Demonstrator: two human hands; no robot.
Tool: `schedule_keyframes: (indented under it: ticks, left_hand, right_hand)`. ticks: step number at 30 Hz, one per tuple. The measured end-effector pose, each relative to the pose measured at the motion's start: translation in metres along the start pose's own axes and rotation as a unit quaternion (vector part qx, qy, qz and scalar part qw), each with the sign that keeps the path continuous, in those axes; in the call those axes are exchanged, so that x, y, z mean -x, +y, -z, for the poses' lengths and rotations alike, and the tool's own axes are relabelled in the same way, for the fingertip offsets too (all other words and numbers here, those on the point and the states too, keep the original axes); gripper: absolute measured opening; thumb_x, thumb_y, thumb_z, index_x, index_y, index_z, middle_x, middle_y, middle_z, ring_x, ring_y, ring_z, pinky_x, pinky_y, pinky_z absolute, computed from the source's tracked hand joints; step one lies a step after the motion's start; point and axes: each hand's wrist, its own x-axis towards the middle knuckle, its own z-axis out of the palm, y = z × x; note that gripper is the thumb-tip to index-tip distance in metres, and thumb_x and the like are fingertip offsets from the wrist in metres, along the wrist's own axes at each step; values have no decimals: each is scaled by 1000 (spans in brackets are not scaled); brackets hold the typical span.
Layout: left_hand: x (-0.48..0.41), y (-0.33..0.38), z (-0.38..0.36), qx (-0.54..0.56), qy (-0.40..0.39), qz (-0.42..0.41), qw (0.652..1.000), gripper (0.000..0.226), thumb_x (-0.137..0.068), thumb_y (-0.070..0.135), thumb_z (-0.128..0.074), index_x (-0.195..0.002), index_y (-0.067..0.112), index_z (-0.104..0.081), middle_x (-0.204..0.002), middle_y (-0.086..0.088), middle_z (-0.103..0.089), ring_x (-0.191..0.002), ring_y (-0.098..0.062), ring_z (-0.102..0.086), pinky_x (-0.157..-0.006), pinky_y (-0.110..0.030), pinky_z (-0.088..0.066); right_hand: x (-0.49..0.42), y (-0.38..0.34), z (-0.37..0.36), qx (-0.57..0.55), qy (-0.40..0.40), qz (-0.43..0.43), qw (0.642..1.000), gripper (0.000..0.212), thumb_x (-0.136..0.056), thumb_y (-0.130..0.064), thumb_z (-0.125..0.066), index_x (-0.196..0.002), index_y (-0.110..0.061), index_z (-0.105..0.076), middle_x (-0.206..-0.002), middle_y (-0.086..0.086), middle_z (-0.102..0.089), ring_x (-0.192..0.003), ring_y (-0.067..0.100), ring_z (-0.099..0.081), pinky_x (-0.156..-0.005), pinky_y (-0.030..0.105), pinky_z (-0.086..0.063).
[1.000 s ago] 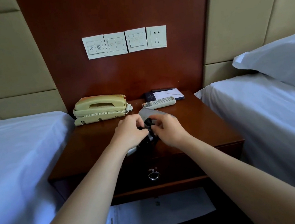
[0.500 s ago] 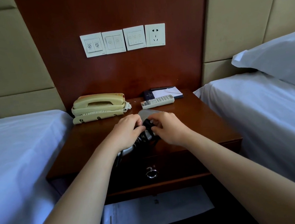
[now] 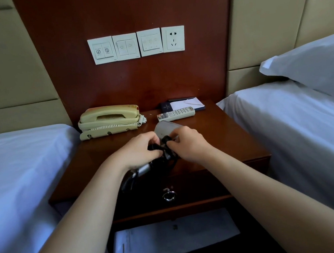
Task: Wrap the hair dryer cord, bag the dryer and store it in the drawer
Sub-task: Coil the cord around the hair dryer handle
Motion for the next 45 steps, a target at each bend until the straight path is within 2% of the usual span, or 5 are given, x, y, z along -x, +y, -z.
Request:
schedule_keyframes:
  ticks: [9,14,20,37,45]
  left_hand:
    - [0,-3,-3,15,47,-5,999,8,-90,17,-58,-85,14,-52,-72,4,-46,-62,-11,-40,-57,-27,-31]
    - [3,-10,-7,103,54,38,993,9,-82,17,-59,-85,25,-56,-108,-2,-58,-100,-22,-56,-94,-42,-44]
    - [5,-9,-14,132,115,76,982,17,-81,19,-62,-95,19,-52,-108,-3,-58,-106,-20,-56,-97,-39,-45]
    - [13,14,-23,111,150,67,980,4,-85,17,-55,-87,17,-59,-95,3,-60,-93,-16,-54,-64,-22,-37]
    - [2,17,-14,17,127,76,989,17,-82,18,-59,-70,27,-51,-88,3,-58,-82,-21,-55,-69,-30,-41]
  right_hand:
    - [1,12,3,-114,63,11,991,29,-88,-19,-59,-115,-10,-54,-91,2,-60,-82,16,-57,-65,24,-44]
    - [5,12,1,4,39,79,996,29,-84,-12,-62,-113,-11,-60,-108,11,-65,-98,27,-59,-79,32,-49]
    - [4,10,-5,91,40,142,985,17,-92,-13,-52,-103,-5,-63,-98,13,-66,-92,31,-59,-68,32,-43]
    - [-14,19,4,-105,-66,34,992,21,-95,-9,-46,-76,-10,-55,-61,1,-53,-39,-1,-49,-55,20,-41]
    - [-7,20,7,-222,-29,-35,974,33,-97,-21,-47,-70,-9,-62,-51,-1,-56,-42,3,-46,-43,13,-34]
